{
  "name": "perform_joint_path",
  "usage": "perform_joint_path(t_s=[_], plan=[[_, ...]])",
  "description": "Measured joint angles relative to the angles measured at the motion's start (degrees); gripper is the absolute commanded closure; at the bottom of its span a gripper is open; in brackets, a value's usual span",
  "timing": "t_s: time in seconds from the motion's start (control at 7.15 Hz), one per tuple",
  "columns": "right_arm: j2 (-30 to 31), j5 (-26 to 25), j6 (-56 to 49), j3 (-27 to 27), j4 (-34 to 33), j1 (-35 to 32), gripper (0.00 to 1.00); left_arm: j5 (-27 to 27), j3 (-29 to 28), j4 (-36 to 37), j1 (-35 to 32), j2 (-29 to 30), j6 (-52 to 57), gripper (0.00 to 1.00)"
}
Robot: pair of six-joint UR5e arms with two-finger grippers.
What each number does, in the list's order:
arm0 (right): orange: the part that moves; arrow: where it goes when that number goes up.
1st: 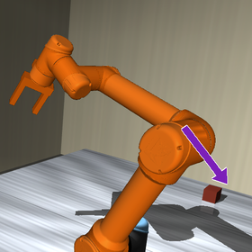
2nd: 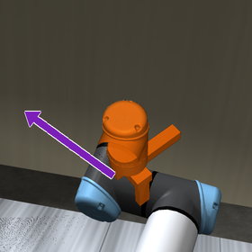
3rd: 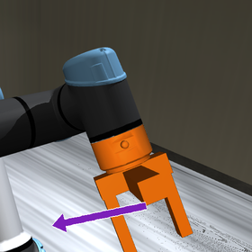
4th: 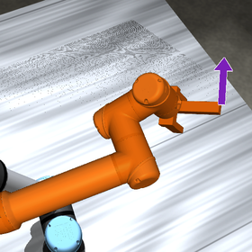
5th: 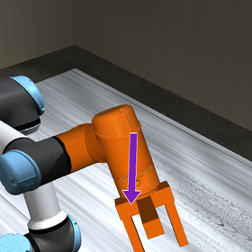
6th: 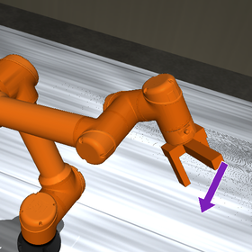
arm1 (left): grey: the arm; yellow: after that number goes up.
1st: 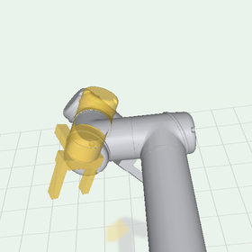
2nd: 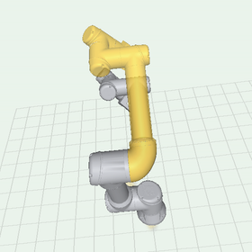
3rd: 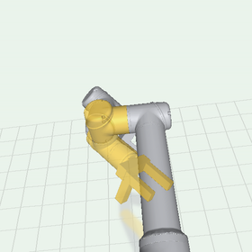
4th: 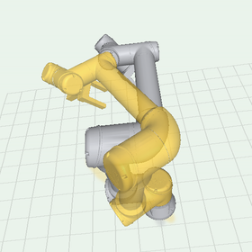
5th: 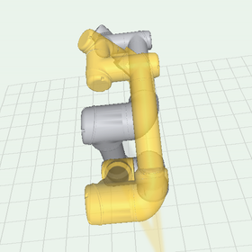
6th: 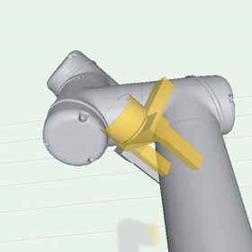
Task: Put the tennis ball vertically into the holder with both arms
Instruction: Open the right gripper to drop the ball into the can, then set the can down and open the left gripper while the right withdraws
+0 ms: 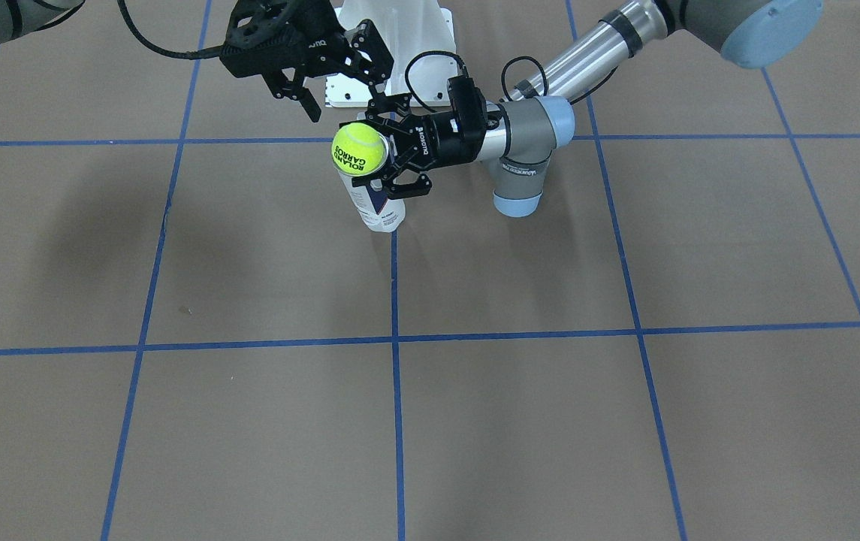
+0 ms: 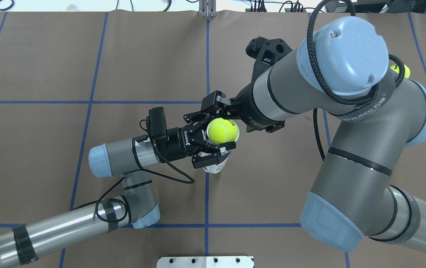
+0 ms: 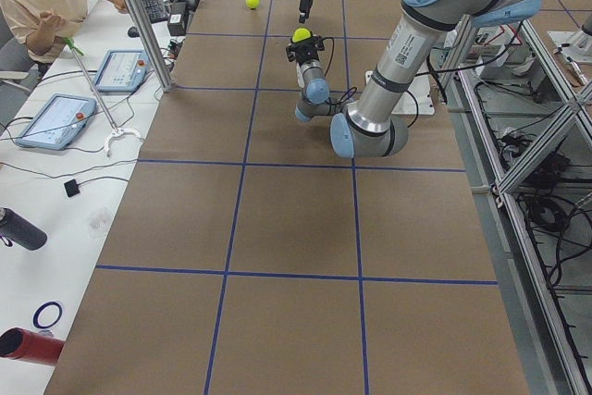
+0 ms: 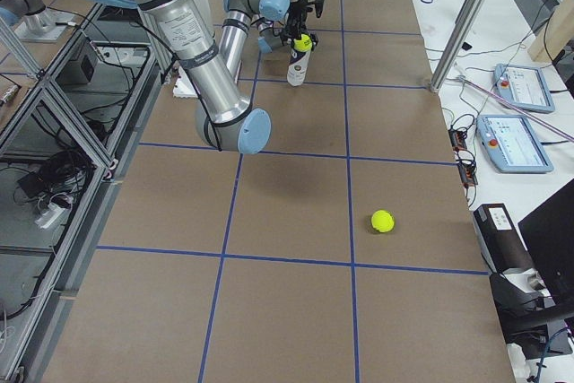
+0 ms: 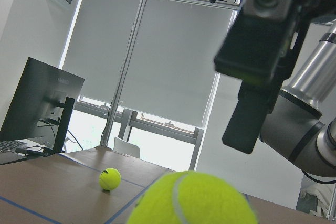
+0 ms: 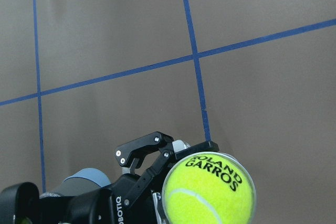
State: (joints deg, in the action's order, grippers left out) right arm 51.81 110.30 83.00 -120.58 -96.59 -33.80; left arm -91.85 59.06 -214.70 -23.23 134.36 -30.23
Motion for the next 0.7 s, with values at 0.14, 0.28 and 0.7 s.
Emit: perform_joint_path(t_s=[0.14, 0.28, 0.7], plan=[[0.2, 0.0, 0.0, 0.0, 0.0, -0.2, 0.0, 0.0, 0.0, -0.1, 0.0, -0.3, 0.0, 0.01], [0.4, 0.0, 0.0, 0.0, 0.0, -0.3, 0.0, 0.0, 0.0, -0.5, 0.0, -0.8, 0.0, 0.01], [0.9, 0.0, -0.1, 0.0, 0.0, -0.5, 0.0, -0.1, 0.1, -1.1, 0.0, -1.6, 0.0, 0.01]])
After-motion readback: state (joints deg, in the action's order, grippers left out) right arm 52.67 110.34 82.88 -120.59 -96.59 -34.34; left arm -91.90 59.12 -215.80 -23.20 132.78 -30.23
